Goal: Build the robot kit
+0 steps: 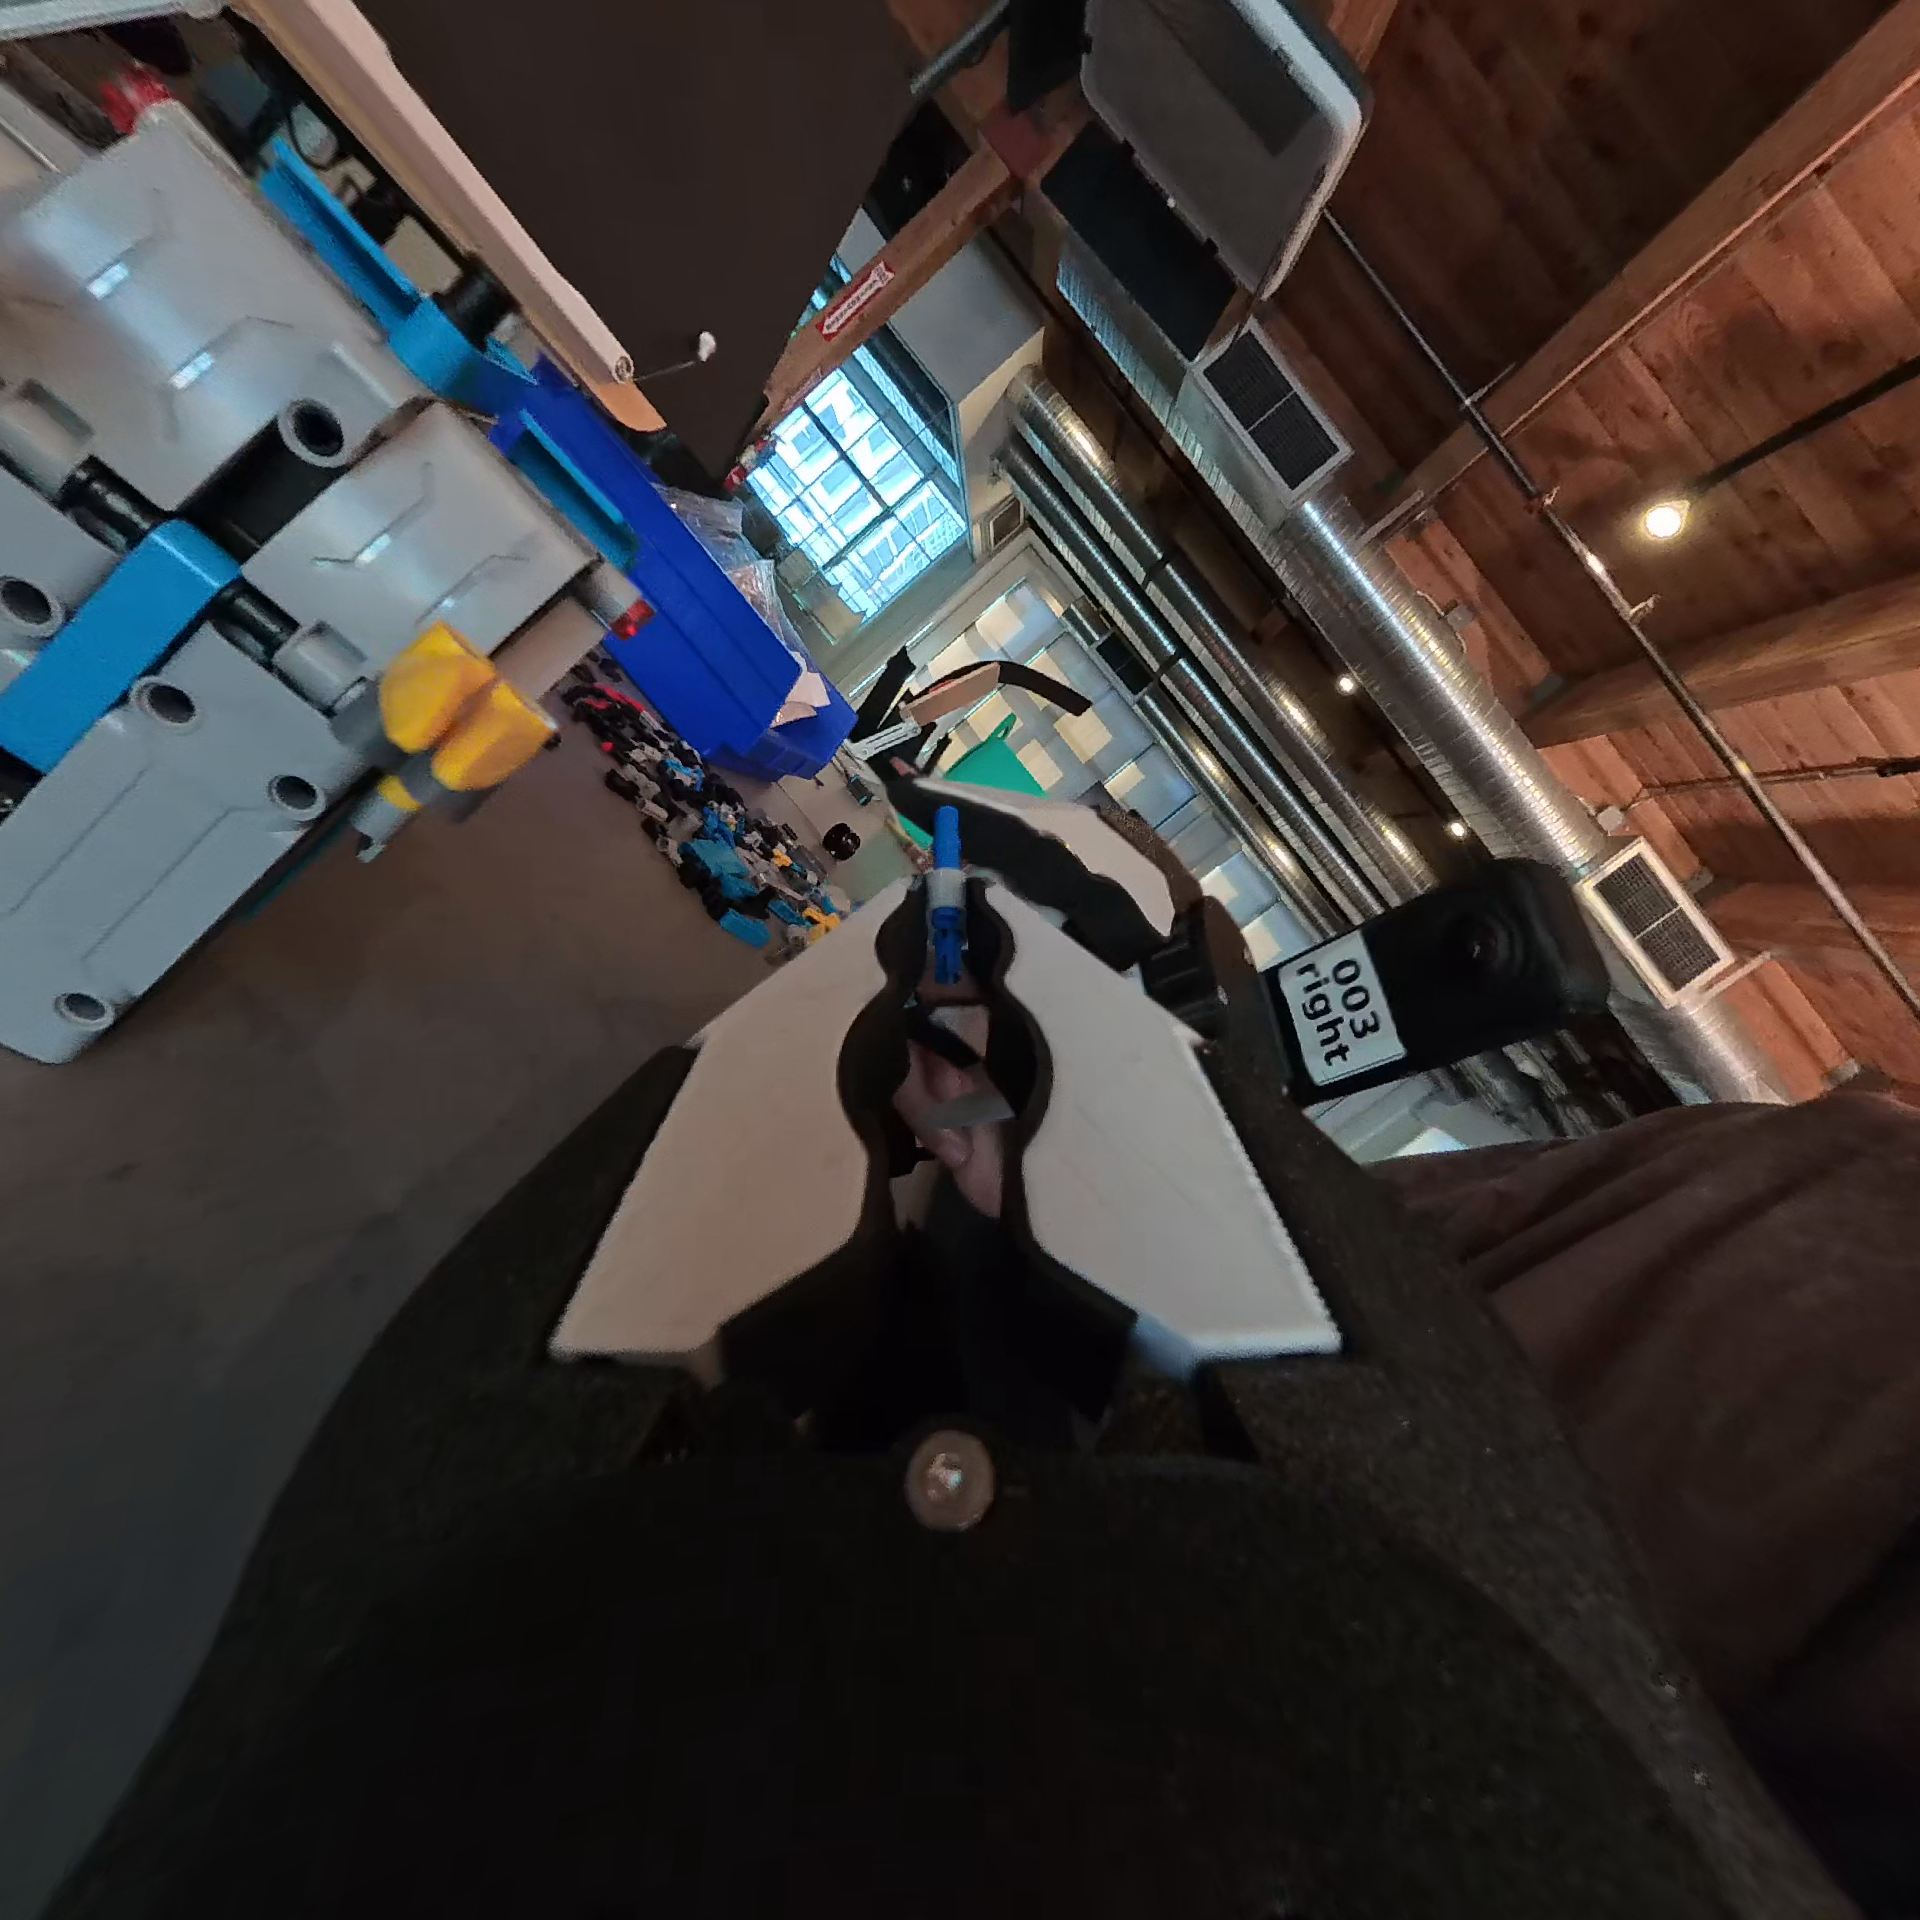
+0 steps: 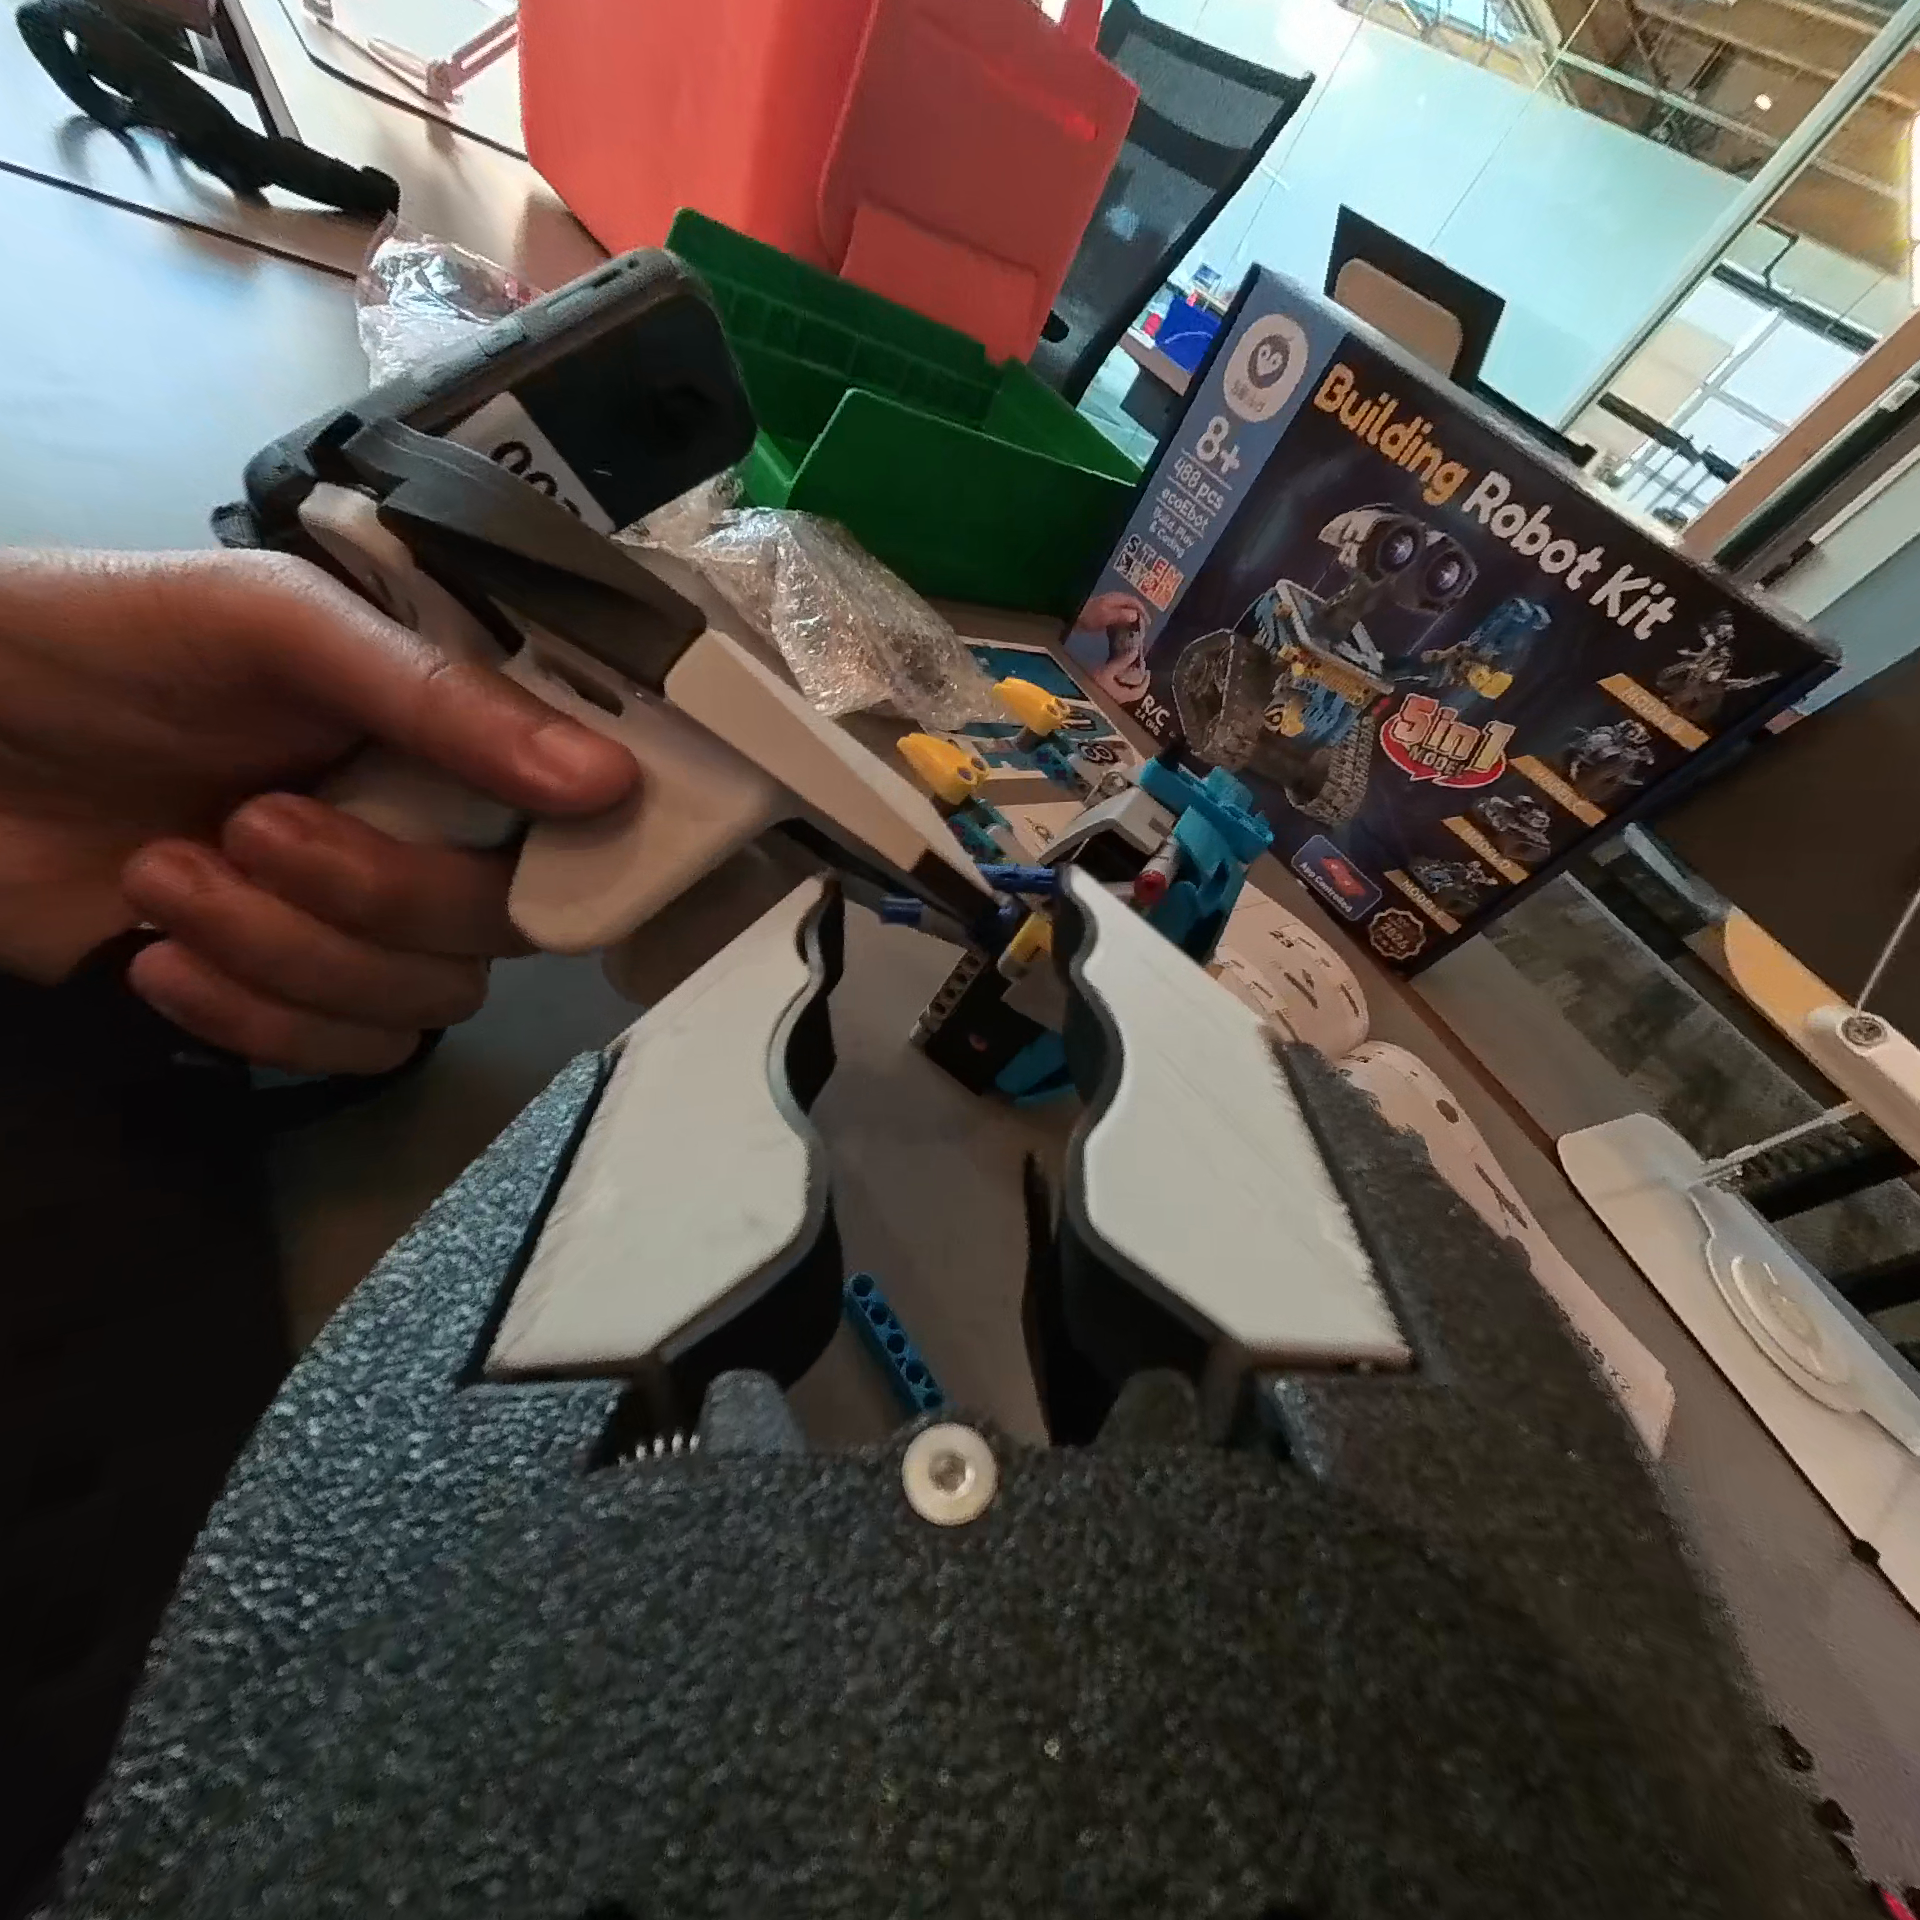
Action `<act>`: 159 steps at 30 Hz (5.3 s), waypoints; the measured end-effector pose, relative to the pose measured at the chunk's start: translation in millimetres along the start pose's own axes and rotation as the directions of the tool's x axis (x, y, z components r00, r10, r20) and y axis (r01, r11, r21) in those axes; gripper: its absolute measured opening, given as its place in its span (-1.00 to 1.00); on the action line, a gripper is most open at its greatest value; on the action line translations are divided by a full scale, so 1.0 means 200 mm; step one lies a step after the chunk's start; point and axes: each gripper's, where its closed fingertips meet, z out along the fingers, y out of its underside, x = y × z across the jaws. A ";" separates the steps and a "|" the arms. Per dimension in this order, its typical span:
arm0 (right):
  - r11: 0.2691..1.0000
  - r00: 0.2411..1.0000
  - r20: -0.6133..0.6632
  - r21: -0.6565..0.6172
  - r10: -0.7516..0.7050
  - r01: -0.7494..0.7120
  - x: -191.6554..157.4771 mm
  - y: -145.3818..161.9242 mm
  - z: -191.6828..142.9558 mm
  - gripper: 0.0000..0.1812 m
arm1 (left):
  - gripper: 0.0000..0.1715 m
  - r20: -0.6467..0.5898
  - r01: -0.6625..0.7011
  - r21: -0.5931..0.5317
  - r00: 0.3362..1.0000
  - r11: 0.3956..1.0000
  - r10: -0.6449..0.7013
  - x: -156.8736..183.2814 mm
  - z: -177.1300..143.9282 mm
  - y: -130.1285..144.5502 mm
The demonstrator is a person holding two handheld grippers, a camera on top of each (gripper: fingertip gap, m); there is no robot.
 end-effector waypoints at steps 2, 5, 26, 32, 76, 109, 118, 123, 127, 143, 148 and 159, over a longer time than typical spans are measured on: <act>1.000 1.000 0.009 0.004 0.000 0.000 0.00 0.00 -0.01 -0.60 | -0.94 0.013 -0.027 -0.021 1.000 0.999 0.028 0.00 0.00 0.02; 0.999 0.998 0.051 0.024 -0.047 0.045 -0.05 -0.02 -0.02 -0.67 | -0.94 0.004 -0.055 -0.074 0.998 0.996 0.056 0.02 0.02 0.06; 0.744 0.541 0.610 -0.123 0.579 -0.657 -0.07 -0.05 -0.15 -0.82 | -0.93 -0.100 -0.074 -0.025 0.992 0.997 0.071 0.09 -0.01 -0.01; 0.675 0.454 0.620 -0.172 0.640 -0.717 -0.06 -0.04 -0.14 -0.94 | -0.92 -0.111 -0.082 -0.053 0.991 0.995 0.076 0.10 0.00 0.02; 0.922 0.878 0.371 -0.118 -0.303 0.368 -0.10 0.21 -0.12 -0.56 | -0.94 0.046 -0.068 -0.418 0.994 0.906 0.095 -0.06 0.02 0.26; 0.942 0.930 0.284 -0.173 -0.233 0.288 -0.10 0.23 -0.05 -0.46 | -0.93 0.132 -0.086 -0.311 0.982 0.946 0.133 -0.13 0.02 0.17; 0.881 0.670 0.577 -0.246 0.468 -0.404 -0.06 0.20 -0.21 -0.45 | -0.93 0.067 -0.222 -0.347 0.963 0.911 0.260 -0.06 0.03 0.20; 0.864 0.602 0.631 -0.254 0.489 -0.435 -0.09 0.17 -0.23 -0.68 | -0.93 0.017 -0.241 -0.372 0.964 0.896 0.267 -0.02 0.04 0.23; 0.849 0.572 0.644 -0.264 0.508 -0.457 -0.10 0.17 -0.23 -0.92 | -0.93 -0.009 -0.237 -0.370 0.968 0.898 0.252 0.00 0.04 0.23; 0.753 0.763 -0.125 -0.125 0.634 -0.646 0.76 0.58 -0.25 -0.72 | -0.92 0.023 -0.221 -0.154 0.974 0.963 0.227 0.02 -0.04 0.04; 0.774 0.761 -0.273 -0.082 0.588 -0.628 0.89 0.64 -0.32 -0.72 | -0.92 0.004 -0.187 -0.154 0.982 0.970 0.189 0.02 -0.05 0.04; 0.741 0.767 -0.287 -0.215 0.574 -0.636 0.84 0.77 -0.26 -0.57 | -0.92 0.033 -0.245 -0.160 0.967 0.956 0.253 0.02 -0.02 0.06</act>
